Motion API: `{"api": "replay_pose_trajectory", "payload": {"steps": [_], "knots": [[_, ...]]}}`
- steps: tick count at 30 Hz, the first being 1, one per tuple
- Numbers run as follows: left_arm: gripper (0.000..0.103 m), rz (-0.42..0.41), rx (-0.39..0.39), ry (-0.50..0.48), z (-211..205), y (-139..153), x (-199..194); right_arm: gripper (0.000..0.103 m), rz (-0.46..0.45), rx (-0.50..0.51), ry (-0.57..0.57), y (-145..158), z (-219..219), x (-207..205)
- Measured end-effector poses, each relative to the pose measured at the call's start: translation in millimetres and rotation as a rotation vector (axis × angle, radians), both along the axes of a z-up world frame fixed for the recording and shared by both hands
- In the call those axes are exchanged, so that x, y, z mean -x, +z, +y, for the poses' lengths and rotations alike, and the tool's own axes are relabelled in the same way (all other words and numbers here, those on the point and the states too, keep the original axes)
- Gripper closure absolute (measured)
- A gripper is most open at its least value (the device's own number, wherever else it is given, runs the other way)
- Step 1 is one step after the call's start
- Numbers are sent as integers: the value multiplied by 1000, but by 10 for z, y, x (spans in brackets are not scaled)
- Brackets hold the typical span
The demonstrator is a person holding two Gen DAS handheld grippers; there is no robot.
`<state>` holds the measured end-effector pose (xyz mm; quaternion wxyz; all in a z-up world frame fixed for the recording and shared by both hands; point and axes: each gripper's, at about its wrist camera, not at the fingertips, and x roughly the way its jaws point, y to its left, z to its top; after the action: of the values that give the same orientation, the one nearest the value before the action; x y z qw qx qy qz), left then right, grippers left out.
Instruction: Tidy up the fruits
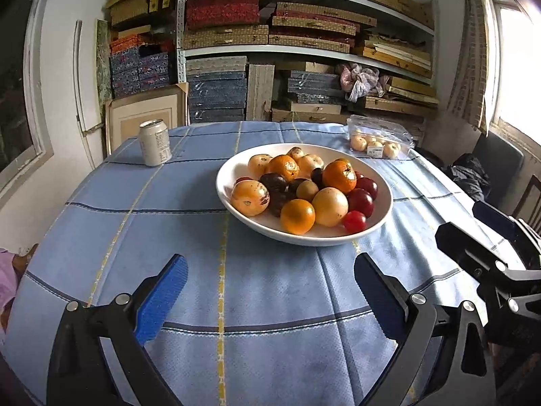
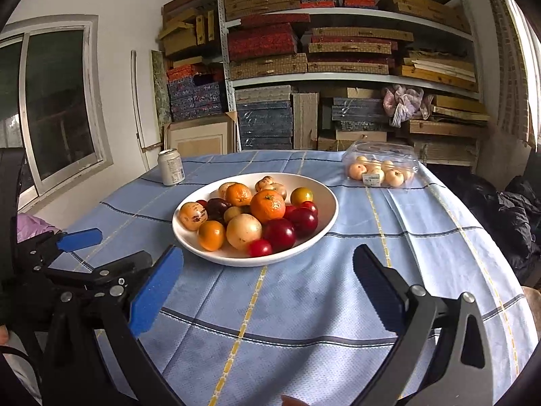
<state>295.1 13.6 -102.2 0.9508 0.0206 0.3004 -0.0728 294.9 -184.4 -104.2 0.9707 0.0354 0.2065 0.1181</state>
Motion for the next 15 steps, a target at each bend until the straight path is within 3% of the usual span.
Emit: {"api": "replay_pose_trajectory", "payload": {"steps": [15], "knots": [[4,-22,-41,16,-66,1,74,4,-3,-2,0,-13,5,6]]}}
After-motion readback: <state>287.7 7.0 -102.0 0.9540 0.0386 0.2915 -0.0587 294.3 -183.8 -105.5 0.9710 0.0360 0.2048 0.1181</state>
